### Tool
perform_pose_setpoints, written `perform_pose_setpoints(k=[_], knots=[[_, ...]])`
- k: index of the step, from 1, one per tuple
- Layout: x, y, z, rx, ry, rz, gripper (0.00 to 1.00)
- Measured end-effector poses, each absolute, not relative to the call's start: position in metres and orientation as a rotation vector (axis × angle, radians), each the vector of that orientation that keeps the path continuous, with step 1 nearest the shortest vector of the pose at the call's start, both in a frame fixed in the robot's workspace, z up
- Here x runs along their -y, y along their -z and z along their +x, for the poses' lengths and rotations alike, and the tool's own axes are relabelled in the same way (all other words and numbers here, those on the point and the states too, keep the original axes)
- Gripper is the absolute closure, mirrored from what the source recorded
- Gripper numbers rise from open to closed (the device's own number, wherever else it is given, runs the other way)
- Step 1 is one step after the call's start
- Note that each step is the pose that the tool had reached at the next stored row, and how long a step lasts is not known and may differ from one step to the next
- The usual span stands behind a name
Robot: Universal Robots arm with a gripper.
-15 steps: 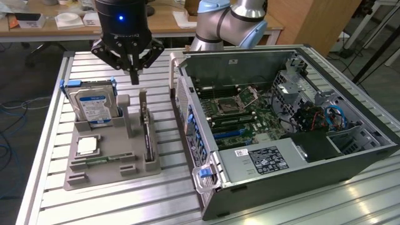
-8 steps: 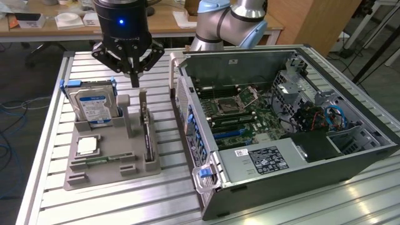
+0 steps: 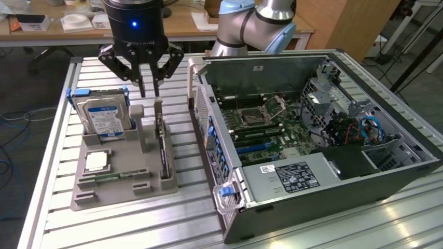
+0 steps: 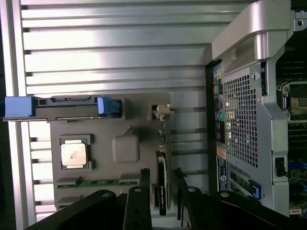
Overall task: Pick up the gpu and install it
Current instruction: 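Pick up the gpu and move the gpu toward the slot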
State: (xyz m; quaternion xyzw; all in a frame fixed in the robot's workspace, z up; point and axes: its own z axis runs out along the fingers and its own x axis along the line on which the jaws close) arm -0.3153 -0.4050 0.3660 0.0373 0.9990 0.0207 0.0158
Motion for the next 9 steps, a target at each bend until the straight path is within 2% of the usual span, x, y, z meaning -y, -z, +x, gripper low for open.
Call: perform_pose_setpoints(k=[1,2,3,4,9], knots=[[0.405,-0.366,-0.3153,-3.107,-0.064,0.116,0.71],[0.405,-0.3661,-0.3153,-3.107,-0.064,0.116,0.65],[0.405,-0.366,-0.3153,-3.107,-0.065,0.116,0.65],[0.405,-0.3659,-0.3153,-3.107,-0.064,0.116,0.58],[0.4051,-0.3584,-0.3154,-3.104,-0.065,0.116,0.58]])
